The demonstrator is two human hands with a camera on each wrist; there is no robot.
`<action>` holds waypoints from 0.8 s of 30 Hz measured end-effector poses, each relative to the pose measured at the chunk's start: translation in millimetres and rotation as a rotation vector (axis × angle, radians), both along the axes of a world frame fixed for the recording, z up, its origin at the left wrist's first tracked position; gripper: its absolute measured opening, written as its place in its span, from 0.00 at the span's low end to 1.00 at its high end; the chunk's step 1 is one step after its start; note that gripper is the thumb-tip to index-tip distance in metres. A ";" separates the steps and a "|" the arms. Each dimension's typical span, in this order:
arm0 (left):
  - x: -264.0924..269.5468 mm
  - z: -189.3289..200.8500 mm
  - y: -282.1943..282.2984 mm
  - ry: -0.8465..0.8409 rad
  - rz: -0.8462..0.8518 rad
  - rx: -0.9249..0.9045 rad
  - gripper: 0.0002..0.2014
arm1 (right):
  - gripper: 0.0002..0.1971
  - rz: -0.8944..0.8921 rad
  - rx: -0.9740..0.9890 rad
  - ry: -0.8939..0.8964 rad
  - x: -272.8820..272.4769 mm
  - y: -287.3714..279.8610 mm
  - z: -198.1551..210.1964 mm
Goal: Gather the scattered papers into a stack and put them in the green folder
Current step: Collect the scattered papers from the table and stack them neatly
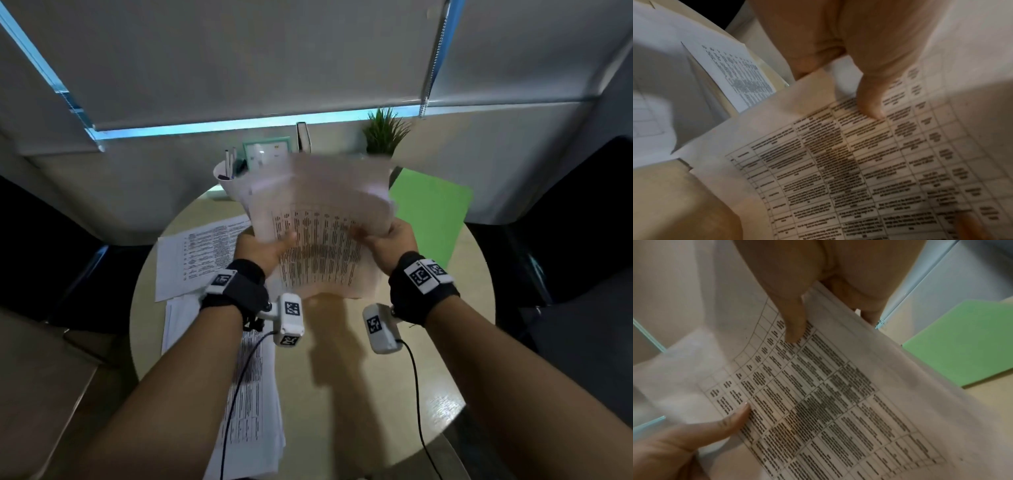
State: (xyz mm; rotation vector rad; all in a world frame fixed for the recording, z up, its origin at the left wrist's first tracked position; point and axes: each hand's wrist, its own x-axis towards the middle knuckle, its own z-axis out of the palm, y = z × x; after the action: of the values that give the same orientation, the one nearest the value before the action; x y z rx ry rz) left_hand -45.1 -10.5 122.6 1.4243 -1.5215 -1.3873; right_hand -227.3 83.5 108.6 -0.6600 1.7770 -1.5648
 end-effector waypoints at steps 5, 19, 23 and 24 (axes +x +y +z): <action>-7.9 -4.7 0.2 -0.034 0.066 -0.049 0.08 | 0.10 -0.011 0.012 -0.031 0.6 -1.1 3.7; -26.8 -1.9 -11.8 0.027 0.056 -0.155 0.14 | 0.13 -0.008 0.090 0.168 -16.5 -8.7 -1.4; -32.2 7.6 -18.8 0.043 0.108 -0.259 0.15 | 0.07 -0.035 0.027 0.172 -18.8 -15.2 12.1; -32.1 9.2 -22.7 0.053 0.117 -0.292 0.17 | 0.08 -0.047 0.008 0.177 -20.5 -15.6 16.1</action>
State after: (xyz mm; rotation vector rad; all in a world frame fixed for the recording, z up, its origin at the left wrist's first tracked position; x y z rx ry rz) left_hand -77.2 -33.2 131.9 1.2638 -1.5098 -1.0747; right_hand -247.7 67.9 124.6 -0.7794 1.9394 -1.5712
